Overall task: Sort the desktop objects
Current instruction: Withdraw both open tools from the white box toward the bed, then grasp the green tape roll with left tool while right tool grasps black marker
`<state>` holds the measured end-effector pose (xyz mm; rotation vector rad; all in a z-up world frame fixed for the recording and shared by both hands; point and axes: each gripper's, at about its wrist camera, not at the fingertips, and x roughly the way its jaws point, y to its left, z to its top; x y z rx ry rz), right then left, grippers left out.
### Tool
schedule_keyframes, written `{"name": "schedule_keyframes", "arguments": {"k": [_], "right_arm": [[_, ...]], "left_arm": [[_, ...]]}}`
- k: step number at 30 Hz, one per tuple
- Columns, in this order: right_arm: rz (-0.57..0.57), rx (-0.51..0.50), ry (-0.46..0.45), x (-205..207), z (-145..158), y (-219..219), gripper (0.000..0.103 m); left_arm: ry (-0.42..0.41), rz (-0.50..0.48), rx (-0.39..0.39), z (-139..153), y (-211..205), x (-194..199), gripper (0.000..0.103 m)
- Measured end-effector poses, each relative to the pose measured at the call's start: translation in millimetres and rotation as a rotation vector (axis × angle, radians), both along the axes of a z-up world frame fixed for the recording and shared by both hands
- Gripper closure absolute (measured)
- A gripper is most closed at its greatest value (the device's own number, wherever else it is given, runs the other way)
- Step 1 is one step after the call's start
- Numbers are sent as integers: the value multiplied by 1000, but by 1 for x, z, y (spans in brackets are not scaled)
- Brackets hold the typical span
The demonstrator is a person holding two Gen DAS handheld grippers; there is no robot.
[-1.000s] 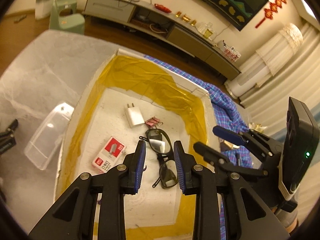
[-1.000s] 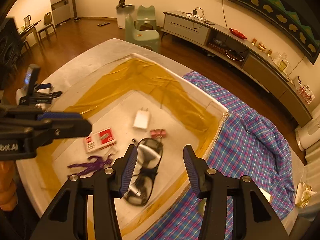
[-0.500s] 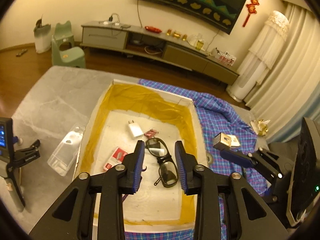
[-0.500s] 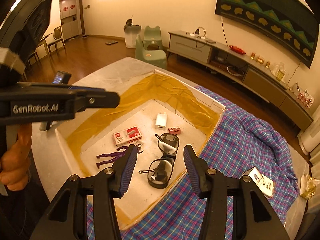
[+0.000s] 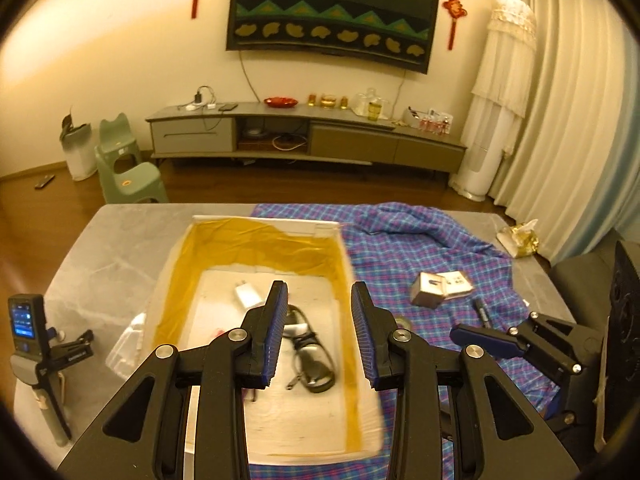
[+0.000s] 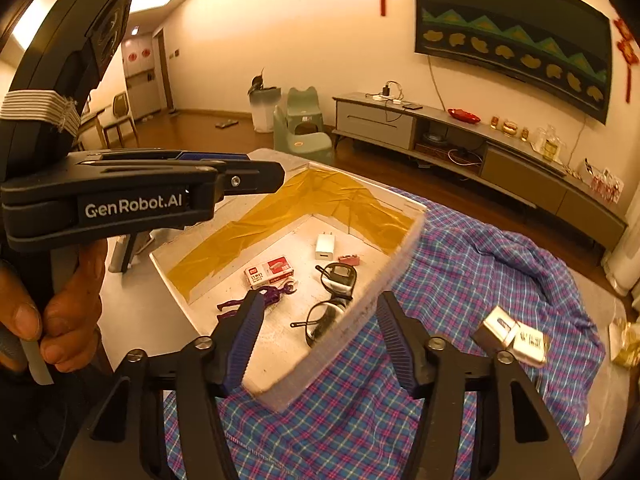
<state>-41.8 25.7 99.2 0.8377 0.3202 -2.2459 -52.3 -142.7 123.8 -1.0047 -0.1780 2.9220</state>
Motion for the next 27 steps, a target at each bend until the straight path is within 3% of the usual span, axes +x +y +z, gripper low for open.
{"name": "schedule_keyframes", "arguments": {"k": [10, 17, 21, 24, 25, 27], "right_arm": [[-91, -53, -37, -17, -14, 79, 42], [-289, -118, -94, -54, -22, 172, 42], [-382, -67, -134, -73, -43, 204, 44], [-429, 10, -157, -87, -67, 218, 54], [-429, 31, -178, -90, -77, 221, 65], [-415, 42, -206, -95, -94, 224, 68]], "left_arm": [[-60, -151, -45, -22, 77, -20, 66], [-181, -220, -18, -56, 115, -42, 66], [-257, -232, -27, -83, 134, -57, 66], [-313, -236, -35, -104, 147, -70, 66], [-328, -236, -34, -110, 150, -74, 66], [-353, -228, -32, -121, 154, -83, 66]]}}
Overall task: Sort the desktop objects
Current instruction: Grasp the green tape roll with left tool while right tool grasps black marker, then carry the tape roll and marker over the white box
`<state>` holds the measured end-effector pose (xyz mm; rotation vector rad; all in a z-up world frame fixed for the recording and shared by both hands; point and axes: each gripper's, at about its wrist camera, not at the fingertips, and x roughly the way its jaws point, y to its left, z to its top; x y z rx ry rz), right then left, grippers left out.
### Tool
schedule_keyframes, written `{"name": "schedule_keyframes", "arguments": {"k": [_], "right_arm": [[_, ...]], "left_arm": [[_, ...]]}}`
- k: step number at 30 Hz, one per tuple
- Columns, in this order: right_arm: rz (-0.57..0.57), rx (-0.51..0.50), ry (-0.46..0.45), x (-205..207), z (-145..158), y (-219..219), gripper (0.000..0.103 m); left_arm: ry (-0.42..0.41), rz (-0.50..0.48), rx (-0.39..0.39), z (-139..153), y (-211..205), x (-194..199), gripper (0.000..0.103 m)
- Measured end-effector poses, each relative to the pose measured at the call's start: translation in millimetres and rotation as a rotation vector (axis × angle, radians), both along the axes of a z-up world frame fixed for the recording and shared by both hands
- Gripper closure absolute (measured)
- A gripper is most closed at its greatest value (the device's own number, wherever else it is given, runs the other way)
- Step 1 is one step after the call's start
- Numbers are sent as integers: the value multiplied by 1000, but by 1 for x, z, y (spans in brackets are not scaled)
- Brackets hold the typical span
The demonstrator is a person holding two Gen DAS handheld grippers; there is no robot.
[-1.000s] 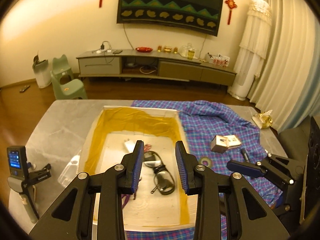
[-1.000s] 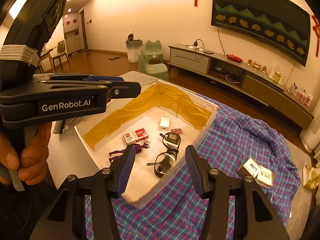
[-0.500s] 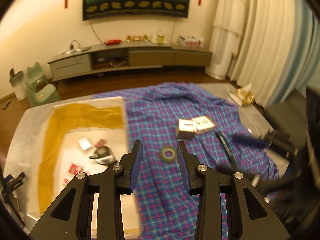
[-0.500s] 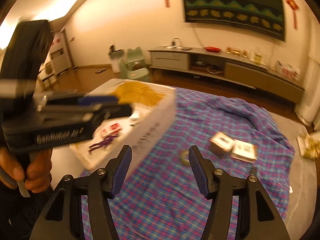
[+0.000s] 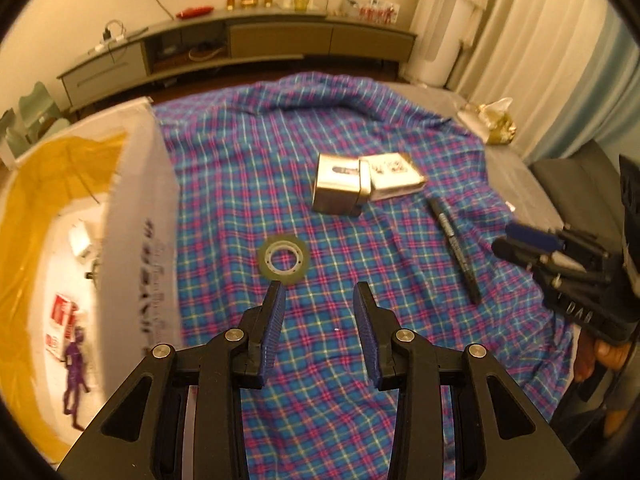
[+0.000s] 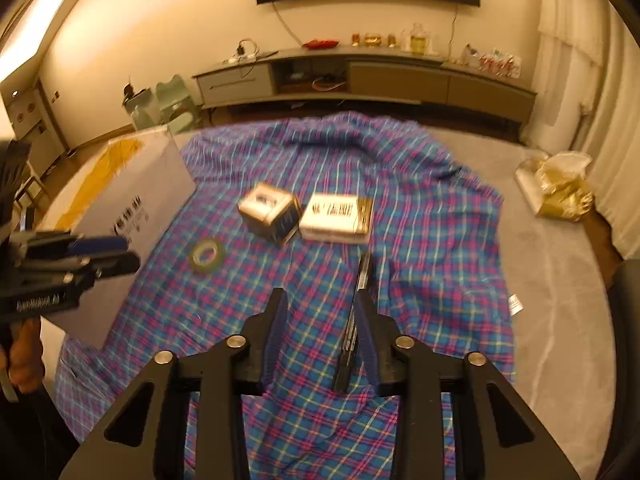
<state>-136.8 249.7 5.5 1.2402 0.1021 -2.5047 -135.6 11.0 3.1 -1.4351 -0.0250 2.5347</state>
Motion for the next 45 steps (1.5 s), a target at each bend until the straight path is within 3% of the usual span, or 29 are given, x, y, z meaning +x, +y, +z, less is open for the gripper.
{"name": "schedule_keyframes", "arguments": {"k": [2, 12, 13, 14, 16, 18, 26, 33, 45], "right_arm": [[28, 15, -38, -6, -16, -4, 75], [36, 93, -99, -36, -79, -1, 74], [44, 99, -81, -37, -81, -3, 73], [53, 107, -72, -38, -81, -4, 73], [56, 105, -76, -40, -81, -5, 76], [61, 98, -70, -39, -80, -5, 86], [61, 9, -21, -28, -58, 8, 88], [60, -119, -5, -21, -30, 13, 88], [91, -129, 41, -3, -4, -13, 88]], "left_arm": [[-23, 16, 9, -10, 1, -11, 66], [-90, 105, 11, -62, -10, -48, 66], [-79, 112, 15, -64, -11, -50, 63], [-61, 115, 19, -64, -12, -51, 53], [-92, 130, 23, -71, -13, -56, 52], [-70, 138, 17, -73, -14, -58, 50], [-19, 116, -28, -73, -5, -56, 53], [44, 102, -8, -47, 6, -42, 54], [130, 65, 50, 9, 0, 7, 54]]}}
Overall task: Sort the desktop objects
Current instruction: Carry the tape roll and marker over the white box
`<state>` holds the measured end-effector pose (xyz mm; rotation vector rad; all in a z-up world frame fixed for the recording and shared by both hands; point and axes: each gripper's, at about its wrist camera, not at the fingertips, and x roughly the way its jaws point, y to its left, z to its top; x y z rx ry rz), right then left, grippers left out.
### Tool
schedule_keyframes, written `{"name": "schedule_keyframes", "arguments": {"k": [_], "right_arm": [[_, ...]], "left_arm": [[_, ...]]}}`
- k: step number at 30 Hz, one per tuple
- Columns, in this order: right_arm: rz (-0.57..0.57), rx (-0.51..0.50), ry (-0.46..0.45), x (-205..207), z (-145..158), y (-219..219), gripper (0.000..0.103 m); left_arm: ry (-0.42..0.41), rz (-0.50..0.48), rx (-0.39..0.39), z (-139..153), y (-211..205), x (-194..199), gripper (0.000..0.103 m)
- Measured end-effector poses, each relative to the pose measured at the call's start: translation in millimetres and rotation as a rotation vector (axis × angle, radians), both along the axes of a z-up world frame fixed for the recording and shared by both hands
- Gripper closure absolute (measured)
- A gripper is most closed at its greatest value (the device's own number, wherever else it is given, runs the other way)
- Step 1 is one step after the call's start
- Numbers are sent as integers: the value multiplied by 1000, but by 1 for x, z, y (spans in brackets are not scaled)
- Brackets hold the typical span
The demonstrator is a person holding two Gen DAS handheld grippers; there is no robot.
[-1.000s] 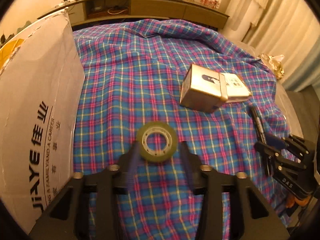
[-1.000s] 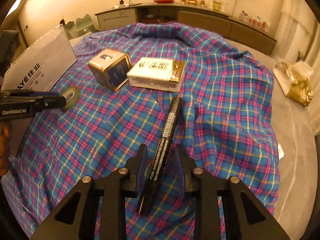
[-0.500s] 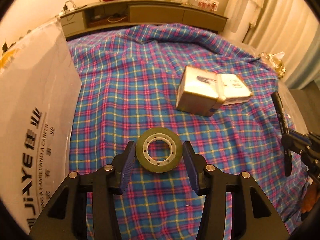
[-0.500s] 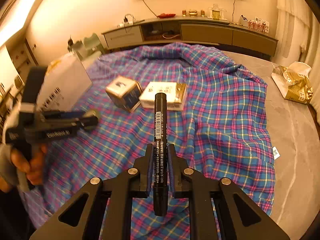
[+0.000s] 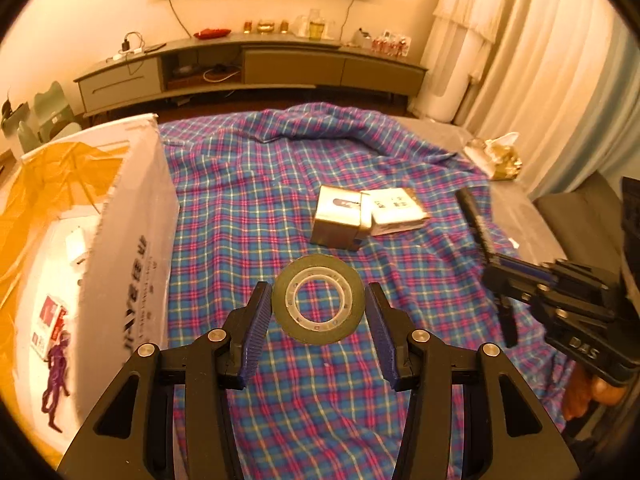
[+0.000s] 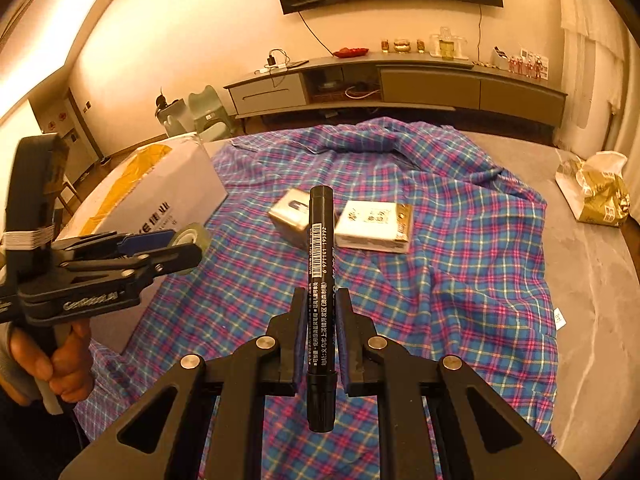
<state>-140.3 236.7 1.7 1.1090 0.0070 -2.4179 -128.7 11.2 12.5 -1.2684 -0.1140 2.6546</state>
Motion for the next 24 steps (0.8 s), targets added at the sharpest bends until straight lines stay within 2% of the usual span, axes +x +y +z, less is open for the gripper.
{"name": "schedule_keyframes", "arguments": {"k": [8, 24], "right_arm": [[36, -2, 31, 14, 18, -31, 88], [138, -4, 102, 48, 50, -120, 88]], "left_arm": [[64, 6, 28, 32, -27, 22, 54], [138, 78, 68, 65, -101, 59, 54]]}}
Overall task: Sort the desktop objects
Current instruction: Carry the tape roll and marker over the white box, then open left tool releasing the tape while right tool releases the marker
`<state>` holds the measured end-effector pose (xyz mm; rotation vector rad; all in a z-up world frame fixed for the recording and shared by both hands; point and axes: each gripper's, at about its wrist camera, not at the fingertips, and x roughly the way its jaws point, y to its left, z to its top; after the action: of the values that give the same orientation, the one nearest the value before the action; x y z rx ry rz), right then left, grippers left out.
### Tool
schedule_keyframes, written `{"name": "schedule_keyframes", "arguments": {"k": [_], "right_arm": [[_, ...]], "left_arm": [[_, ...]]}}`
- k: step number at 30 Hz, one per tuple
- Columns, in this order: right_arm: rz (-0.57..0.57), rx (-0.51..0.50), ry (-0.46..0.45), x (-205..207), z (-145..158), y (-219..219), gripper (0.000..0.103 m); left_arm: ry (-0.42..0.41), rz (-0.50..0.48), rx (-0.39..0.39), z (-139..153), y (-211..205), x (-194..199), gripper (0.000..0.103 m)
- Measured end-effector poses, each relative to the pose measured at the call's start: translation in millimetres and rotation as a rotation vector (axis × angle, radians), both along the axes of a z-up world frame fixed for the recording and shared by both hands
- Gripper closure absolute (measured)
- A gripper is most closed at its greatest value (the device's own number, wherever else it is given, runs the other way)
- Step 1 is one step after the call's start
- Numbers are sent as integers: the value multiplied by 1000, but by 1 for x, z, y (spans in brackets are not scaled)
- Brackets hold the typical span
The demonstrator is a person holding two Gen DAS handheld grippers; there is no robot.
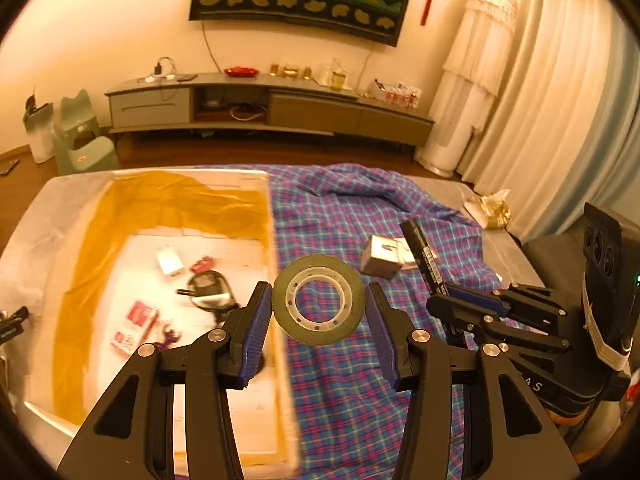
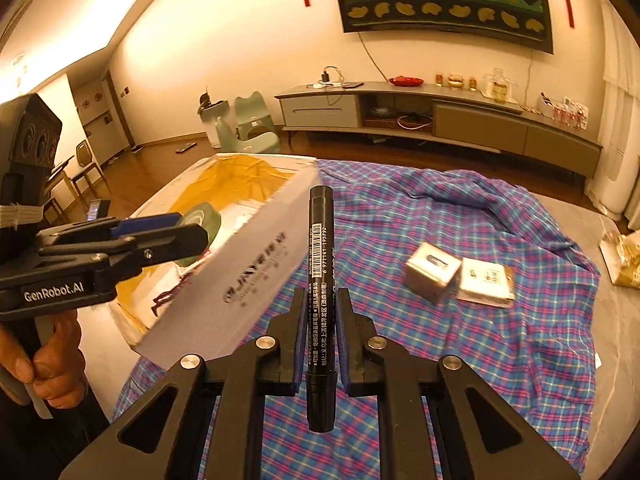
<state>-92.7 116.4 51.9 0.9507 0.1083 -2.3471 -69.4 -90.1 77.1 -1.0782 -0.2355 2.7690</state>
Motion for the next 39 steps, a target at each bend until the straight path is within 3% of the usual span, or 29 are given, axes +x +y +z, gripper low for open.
{"name": "schedule_keyframes", "arguments": {"k": [14, 22, 30, 39], "right_arm": [[61, 38, 66, 29, 23, -54, 88], [100, 35, 71, 41, 35, -87, 88], [144, 52, 66, 38, 44, -123, 88], [195, 151, 32, 8, 31, -168, 88]], "left_arm": [[48, 38, 45, 14, -52, 21, 54], [31, 88, 108, 9, -92, 16, 54], [9, 156, 201, 1, -142, 5, 54], [-46, 217, 224, -19, -176, -23, 54]]}}
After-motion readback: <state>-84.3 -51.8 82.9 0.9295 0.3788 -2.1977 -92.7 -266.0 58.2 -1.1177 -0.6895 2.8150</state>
